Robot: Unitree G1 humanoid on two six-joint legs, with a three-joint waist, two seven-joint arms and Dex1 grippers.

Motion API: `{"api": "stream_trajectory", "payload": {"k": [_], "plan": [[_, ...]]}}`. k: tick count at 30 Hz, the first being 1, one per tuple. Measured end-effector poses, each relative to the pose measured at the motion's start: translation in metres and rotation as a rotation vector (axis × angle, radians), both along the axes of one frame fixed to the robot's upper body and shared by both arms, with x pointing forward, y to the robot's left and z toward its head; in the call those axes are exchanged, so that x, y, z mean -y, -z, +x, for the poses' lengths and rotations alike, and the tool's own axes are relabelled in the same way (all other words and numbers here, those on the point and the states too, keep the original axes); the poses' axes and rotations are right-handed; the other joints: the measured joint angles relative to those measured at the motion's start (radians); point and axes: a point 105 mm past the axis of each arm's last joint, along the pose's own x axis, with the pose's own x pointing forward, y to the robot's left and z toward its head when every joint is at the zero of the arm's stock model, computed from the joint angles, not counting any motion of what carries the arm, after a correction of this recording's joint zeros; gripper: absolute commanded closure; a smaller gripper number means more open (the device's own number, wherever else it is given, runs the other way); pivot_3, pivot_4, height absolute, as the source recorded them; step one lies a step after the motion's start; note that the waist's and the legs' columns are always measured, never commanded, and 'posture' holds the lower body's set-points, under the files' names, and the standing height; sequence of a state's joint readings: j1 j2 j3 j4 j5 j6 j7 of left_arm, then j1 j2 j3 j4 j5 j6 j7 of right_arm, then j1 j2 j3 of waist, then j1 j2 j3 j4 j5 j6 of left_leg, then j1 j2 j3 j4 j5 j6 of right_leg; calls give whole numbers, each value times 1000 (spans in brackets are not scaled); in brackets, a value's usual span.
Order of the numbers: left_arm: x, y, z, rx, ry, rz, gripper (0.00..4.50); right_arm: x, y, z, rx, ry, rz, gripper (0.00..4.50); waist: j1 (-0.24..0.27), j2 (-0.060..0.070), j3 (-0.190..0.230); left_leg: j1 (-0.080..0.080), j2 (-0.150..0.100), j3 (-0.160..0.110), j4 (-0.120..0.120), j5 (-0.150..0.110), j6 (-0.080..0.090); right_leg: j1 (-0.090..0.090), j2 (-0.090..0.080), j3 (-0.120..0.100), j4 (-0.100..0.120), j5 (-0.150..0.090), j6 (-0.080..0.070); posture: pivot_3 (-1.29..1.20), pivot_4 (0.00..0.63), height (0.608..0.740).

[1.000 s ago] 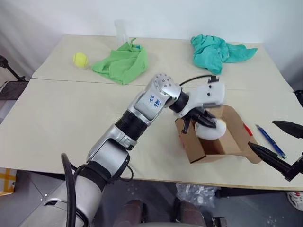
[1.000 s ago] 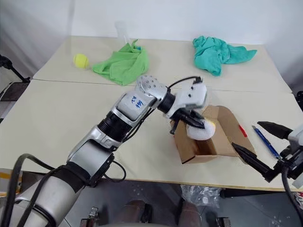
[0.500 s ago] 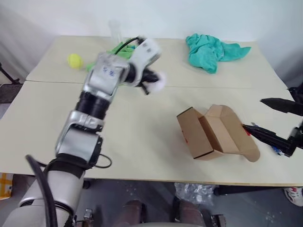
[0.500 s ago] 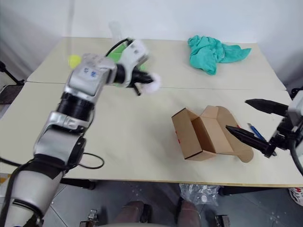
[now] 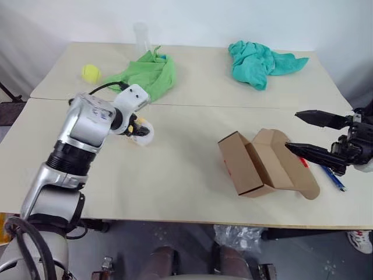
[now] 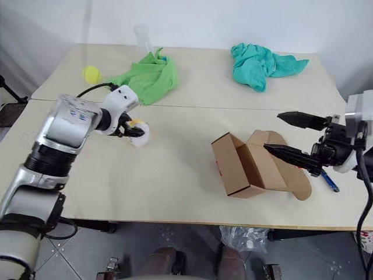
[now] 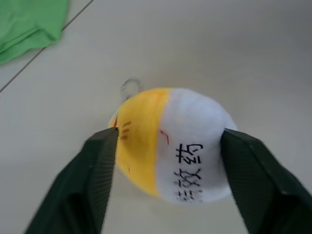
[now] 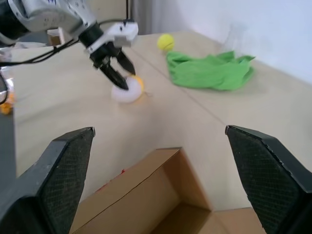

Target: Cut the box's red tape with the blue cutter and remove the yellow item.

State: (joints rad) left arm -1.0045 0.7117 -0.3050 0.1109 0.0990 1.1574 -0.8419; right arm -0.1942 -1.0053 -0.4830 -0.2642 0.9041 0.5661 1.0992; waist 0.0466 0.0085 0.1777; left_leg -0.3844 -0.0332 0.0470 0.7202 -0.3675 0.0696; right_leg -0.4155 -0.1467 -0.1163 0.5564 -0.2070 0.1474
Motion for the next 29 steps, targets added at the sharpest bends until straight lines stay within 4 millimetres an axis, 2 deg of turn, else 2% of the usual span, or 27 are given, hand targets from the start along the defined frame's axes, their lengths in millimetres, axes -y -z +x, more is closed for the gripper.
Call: {"api": "stream_trajectory", "payload": {"k": [1, 3, 7, 9, 11, 13, 16, 20, 22, 25, 29], "plan": [[-2, 0, -3, -2, 2, -7, 51, 0, 3, 1, -8, 1, -1, 0, -2, 0, 0, 0, 0, 0, 0, 0, 0, 0, 0, 0, 0, 0, 0, 0, 150, 740], [-8, -4, -9, 6, 19, -24, 51, 0, 2, 6, 1, 0, 3, 0, -8, 0, 0, 0, 1, 0, 0, 1, -1, 0, 0, 0, 0, 0, 0, 0, 150, 740], [-10, -43, -10, 172, 97, -110, 51, 0, 1, 10, 16, 2, -5, 0, -12, 1, 1, 0, 1, -1, 0, 2, -3, 0, 0, 0, 1, 0, 0, 0, 150, 740], [3, -66, -15, 293, 198, -227, 51, 2, -1, 12, 28, 13, -6, 0, -12, 1, 1, 1, 1, -2, 0, 2, -3, 1, -1, 0, 1, 0, 0, 0, 150, 740], [25, -71, -29, 386, 350, -349, 51, 4, 0, 14, 33, 30, -8, 0, -13, 1, 1, 5, 1, -2, -1, 1, -3, 4, -1, 0, 1, 0, -1, 0, 150, 740], [35, -57, -38, 397, 420, -391, 51, 5, 2, 15, 31, 39, -10, 0, -19, 1, 1, 7, 1, -1, -3, 1, -4, 5, -1, 0, 1, -1, -1, 0, 150, 740], [37, -16, -52, 322, 483, -391, 51, 16, 14, 13, -7, 90, -24, 0, -22, 1, 1, 10, 2, 2, -4, 1, -5, 5, 0, 1, 2, -1, -3, 0, 150, 740], [40, 14, -75, 226, 597, -570, 51, 47, 37, 3, -17, 234, -129, 0, -17, 2, 1, 12, 2, 4, -4, 1, -5, 6, 0, 3, 3, -2, -3, 0, 150, 740], [28, 38, -84, 177, 596, -566, 51, 70, 52, -10, -66, 326, -176, 0, -19, 2, 1, 14, 2, 6, -6, 0, -6, 7, 0, 5, 2, -2, -3, 0, 150, 740], [18, 63, -89, 116, 572, -537, 51, 91, 59, -21, -86, 415, -179, 0, -22, 3, 1, 15, 2, 8, -5, -2, -10, 6, 0, 6, 3, -2, -3, 0, 150, 740], [10, 81, -94, 78, 576, -526, 51, 111, 72, -37, -112, 517, -154, 0, -22, 3, 1, 15, 3, 9, -5, -3, -10, 4, -1, 9, 3, -2, -3, 0, 150, 740]]}}
